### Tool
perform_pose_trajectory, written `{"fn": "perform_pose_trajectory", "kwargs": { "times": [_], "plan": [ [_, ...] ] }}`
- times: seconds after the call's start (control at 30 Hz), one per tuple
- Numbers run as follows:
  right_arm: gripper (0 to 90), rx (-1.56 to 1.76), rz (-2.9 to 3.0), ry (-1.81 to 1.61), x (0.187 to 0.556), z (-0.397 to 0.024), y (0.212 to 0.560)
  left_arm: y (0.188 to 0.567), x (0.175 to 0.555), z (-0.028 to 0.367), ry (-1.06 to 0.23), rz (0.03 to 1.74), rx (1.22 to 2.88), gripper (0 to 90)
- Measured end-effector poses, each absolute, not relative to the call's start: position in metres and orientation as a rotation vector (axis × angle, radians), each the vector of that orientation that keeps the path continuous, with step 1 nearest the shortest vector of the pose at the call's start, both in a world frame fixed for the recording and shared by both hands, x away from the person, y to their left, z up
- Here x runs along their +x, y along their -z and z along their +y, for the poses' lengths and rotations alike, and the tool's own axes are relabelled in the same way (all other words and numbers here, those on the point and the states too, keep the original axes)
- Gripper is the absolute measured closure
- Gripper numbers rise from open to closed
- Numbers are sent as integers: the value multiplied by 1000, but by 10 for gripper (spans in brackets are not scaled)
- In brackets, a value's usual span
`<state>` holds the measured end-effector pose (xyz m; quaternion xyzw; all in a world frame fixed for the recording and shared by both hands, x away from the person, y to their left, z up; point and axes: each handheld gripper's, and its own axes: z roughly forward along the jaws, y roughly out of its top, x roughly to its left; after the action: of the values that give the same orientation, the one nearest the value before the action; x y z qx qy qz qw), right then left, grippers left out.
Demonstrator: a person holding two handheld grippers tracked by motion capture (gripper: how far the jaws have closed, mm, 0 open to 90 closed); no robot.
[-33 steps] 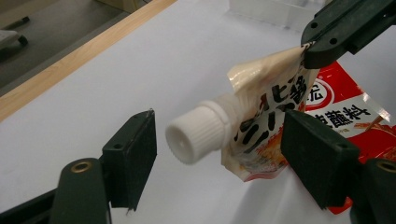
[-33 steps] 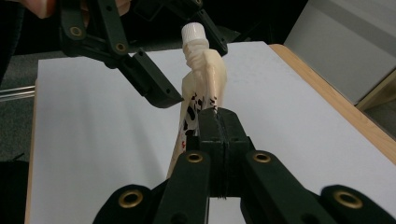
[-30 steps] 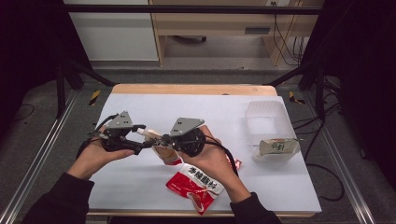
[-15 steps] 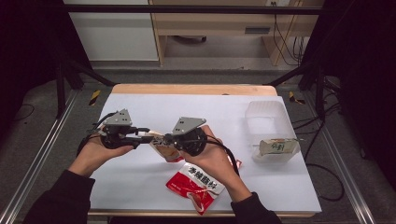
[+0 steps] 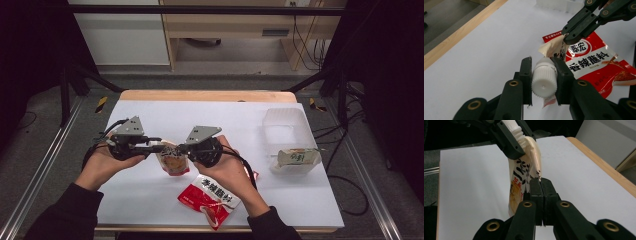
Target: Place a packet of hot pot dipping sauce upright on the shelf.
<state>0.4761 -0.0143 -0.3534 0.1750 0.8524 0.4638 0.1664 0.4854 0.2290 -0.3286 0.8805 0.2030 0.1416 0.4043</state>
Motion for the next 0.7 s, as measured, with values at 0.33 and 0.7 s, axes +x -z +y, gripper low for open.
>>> {"fn": "perform_pose_trajectory", "kwargs": {
  "times": [0.33, 0.7],
  "plan": [
    [872, 502, 2475, -1283, 476, -14, 355, 318, 478, 221, -366, 452, 2289, 725],
    [708, 491, 2491, -1241, 479, -19, 348, 317, 478, 221, -352, 427, 2303, 728]
  ]
}}
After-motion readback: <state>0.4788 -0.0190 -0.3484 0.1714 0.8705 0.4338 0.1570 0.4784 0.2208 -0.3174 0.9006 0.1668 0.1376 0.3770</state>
